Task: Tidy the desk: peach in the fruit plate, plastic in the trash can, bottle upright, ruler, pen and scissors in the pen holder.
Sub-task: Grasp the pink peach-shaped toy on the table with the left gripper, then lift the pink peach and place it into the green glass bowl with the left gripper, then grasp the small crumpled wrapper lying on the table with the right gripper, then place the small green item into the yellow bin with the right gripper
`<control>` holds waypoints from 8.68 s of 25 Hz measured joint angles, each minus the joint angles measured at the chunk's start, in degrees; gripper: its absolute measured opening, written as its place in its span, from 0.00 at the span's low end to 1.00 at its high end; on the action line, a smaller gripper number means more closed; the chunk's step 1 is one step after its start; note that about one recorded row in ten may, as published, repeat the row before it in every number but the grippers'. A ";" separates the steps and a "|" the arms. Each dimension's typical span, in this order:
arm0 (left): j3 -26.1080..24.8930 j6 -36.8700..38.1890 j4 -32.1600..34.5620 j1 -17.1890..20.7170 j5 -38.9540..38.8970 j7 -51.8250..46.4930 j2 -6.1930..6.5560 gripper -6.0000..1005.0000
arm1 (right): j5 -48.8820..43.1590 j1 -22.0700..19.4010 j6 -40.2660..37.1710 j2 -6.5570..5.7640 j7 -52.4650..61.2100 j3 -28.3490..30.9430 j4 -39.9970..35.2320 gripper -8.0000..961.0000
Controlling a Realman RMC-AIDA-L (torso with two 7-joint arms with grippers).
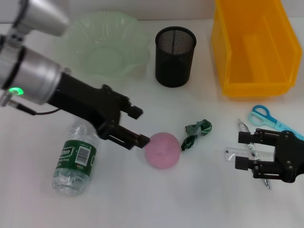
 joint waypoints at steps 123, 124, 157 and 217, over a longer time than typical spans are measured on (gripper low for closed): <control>2.22 -10.02 -8.59 14.56 -17.27 14.85 0.47 0.83 | -32.67 24.13 -0.32 0.73 42.13 -43.34 -41.89 0.79; 2.22 -10.02 -8.59 14.56 -17.27 14.85 0.47 0.83 | -32.67 24.13 -0.32 0.73 42.13 -43.34 -41.89 0.79; 0.22 -10.58 -10.30 13.02 -16.89 14.03 1.30 0.82 | -25.60 31.46 24.44 1.04 34.30 -53.75 -15.23 0.33; -1.59 -11.55 -11.26 11.03 -16.54 8.61 1.98 0.82 | -0.28 17.11 32.00 -1.69 28.69 -5.88 -19.87 0.32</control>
